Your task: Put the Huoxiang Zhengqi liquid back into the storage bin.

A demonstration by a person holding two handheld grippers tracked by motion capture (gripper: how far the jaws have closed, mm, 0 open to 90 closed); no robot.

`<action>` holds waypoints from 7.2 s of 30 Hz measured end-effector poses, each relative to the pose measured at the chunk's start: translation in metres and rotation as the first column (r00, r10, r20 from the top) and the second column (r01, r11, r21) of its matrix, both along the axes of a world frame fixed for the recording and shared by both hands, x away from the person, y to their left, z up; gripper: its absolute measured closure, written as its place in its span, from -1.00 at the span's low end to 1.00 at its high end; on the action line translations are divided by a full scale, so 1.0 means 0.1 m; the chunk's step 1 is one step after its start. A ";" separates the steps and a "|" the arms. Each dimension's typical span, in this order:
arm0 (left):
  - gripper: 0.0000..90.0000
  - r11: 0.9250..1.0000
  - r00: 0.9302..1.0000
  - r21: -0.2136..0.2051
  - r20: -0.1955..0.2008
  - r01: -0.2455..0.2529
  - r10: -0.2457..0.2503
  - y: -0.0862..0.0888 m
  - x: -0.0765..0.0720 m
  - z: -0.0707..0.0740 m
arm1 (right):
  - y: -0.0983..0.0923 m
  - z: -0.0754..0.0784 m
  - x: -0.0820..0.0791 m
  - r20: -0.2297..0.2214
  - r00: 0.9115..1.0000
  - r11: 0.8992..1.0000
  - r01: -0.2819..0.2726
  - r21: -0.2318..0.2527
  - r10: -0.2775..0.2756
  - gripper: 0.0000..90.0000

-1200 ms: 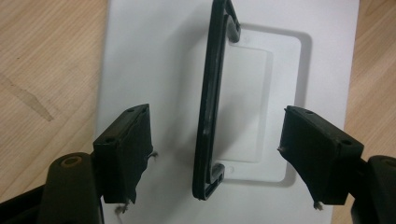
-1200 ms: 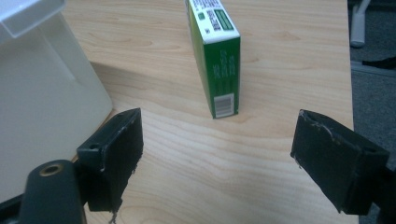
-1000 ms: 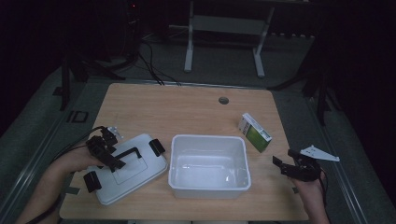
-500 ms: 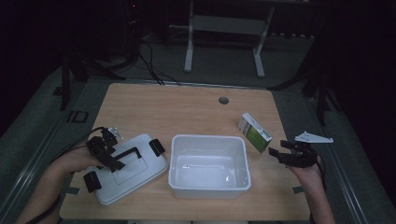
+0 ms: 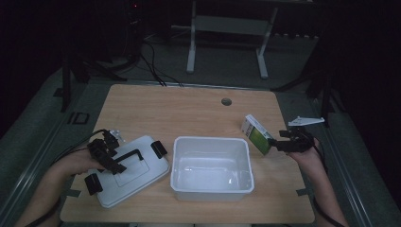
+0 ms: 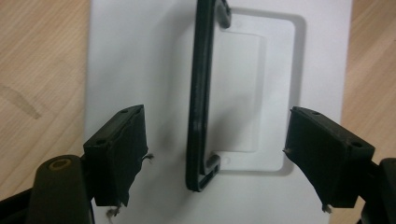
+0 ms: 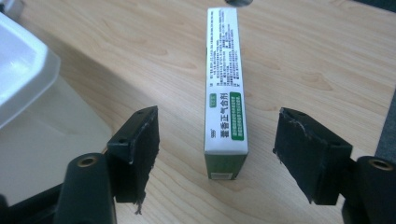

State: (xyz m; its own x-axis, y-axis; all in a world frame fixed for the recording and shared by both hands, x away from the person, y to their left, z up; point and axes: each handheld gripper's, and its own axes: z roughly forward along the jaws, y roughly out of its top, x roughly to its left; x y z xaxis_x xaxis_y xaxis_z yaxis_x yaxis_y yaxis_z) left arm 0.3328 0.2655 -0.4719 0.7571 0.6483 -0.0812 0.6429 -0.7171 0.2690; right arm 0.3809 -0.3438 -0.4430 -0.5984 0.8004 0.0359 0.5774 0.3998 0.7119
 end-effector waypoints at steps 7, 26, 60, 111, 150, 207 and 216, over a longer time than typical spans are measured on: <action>-0.54 1.000 1.000 0.010 -0.016 0.012 -0.012 0.00 -0.01 -0.01 | 0.04 -0.02 0.23 -0.048 0.999 0.999 -0.002 -0.041 0.000 -0.32; -0.54 1.000 1.000 0.011 -0.020 0.018 -0.018 0.02 -0.01 -0.03 | 0.25 -0.06 0.56 -0.237 0.970 0.982 -0.101 -0.159 0.061 -0.08; -0.54 0.999 0.999 0.030 -0.030 0.023 -0.023 0.02 0.00 -0.09 | 0.55 -0.27 0.86 -0.446 0.895 0.910 -0.201 -0.364 0.019 0.34; -0.54 0.998 0.999 0.050 -0.021 0.041 -0.040 -0.05 -0.02 -0.01 | 0.34 0.85 -0.12 -0.262 0.935 0.880 -0.322 -0.348 0.239 0.43; -0.54 0.997 0.998 0.062 -0.035 0.051 -0.049 -0.06 -0.05 0.00 | 1.45 1.14 -0.78 -0.247 0.752 0.683 -0.659 -0.316 0.611 0.44; -0.54 0.996 0.998 0.071 -0.038 0.054 -0.051 -0.04 -0.05 -0.06 | 2.01 -0.03 -0.55 -0.497 0.607 0.528 -0.791 -0.308 0.620 0.42; -0.54 0.996 0.998 0.079 -0.034 0.052 -0.050 -0.04 -0.05 -0.06 | 2.00 -0.11 -0.52 -0.518 0.604 0.530 -0.791 -0.304 0.605 0.40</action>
